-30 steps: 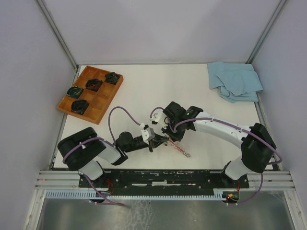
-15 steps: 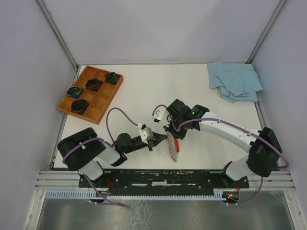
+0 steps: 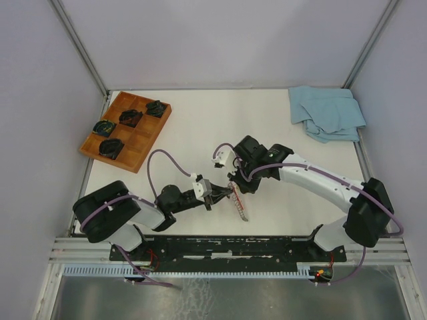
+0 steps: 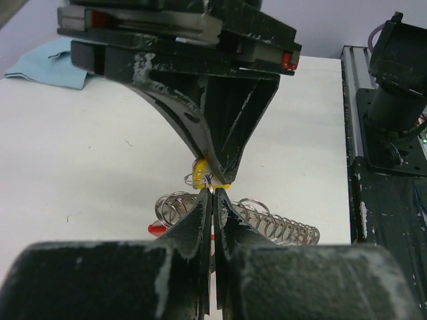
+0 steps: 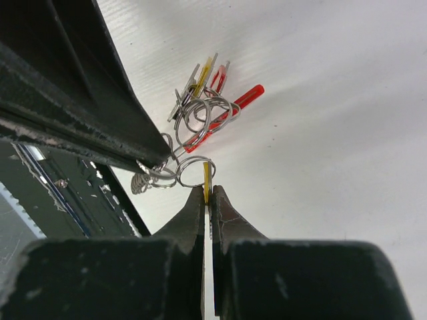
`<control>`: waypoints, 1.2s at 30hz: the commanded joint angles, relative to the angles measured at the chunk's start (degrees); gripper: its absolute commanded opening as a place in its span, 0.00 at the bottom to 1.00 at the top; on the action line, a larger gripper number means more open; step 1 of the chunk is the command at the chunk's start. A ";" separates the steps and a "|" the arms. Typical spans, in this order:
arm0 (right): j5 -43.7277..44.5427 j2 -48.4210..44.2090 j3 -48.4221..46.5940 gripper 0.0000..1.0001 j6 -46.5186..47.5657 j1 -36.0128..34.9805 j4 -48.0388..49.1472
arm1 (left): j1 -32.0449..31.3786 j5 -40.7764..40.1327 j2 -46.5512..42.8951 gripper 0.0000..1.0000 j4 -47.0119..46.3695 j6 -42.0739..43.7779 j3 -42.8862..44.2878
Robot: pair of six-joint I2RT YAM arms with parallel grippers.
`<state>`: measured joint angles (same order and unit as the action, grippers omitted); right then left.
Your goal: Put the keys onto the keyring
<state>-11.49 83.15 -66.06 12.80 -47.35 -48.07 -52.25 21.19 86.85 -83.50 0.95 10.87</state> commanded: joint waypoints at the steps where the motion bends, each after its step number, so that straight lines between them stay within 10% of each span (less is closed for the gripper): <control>1: -0.84 2.94 -4.55 0.01 -0.40 0.99 0.77 | -0.78 6.18 -3.22 0.03 0.36 5.39 1.62; 18: 2.14 1.24 -4.82 0.03 -0.34 1.26 -1.92 | -1.85 -2.94 -7.24 0.03 7.77 9.60 -0.04; 36: -11.03 -11.78 7.66 0.45 11.04 4.35 8.84 | 6.65 13.07 -7.27 0.03 4.98 6.12 -0.05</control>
<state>-16.82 75.61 -60.53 17.43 -44.51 -45.12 -48.64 26.00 81.06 -73.89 8.38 10.37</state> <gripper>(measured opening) 0.448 0.043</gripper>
